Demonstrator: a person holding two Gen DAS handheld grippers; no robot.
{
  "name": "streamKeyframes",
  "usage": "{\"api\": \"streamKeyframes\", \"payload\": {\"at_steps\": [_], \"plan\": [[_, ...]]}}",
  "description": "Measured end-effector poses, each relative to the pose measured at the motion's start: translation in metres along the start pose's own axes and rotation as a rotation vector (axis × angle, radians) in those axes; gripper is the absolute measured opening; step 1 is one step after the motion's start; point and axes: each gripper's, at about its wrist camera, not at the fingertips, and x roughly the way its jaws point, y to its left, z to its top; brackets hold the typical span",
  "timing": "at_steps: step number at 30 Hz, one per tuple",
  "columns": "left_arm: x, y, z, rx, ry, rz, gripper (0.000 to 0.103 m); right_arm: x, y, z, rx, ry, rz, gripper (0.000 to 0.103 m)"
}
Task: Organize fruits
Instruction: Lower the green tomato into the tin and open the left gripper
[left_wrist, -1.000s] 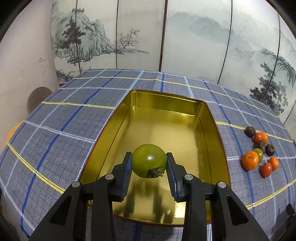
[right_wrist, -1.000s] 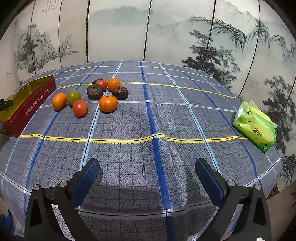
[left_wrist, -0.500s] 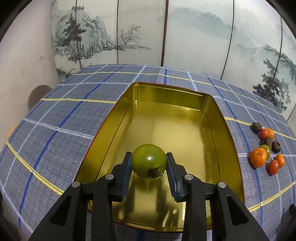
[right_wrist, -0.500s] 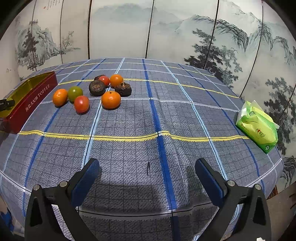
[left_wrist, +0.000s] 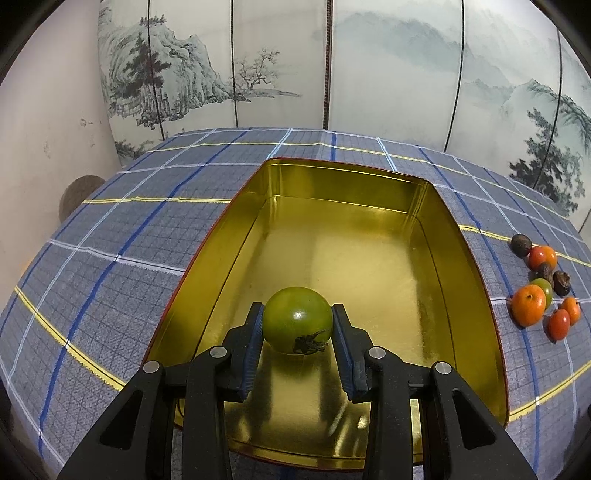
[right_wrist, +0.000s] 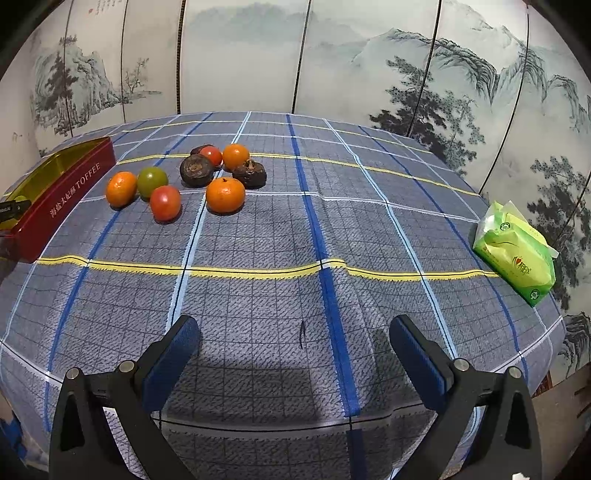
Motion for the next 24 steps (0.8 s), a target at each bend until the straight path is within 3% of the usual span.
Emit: {"api": "streamKeyframes", "payload": {"at_steps": [14, 16, 18, 20, 24], "plan": [[-0.001, -0.003, 0.001, 0.008, 0.0, 0.005, 0.041, 0.0, 0.005, 0.0, -0.012, 0.0, -0.01, 0.102], [-0.004, -0.004, 0.001, 0.011, -0.015, -0.003, 0.056, 0.0, 0.005, 0.0, -0.014, -0.002, -0.007, 0.102], [-0.015, -0.005, 0.002, 0.018, -0.064, -0.014, 0.084, 0.0, 0.005, 0.001, -0.021, -0.007, -0.013, 0.102], [-0.034, -0.006, 0.005, 0.021, -0.137, -0.034, 0.09, 0.002, 0.005, 0.006, -0.027, -0.014, -0.02, 0.102], [-0.075, -0.001, 0.007, 0.022, -0.229, -0.049, 0.09, 0.009, 0.005, 0.022, -0.052, -0.048, -0.024, 0.102]]}}
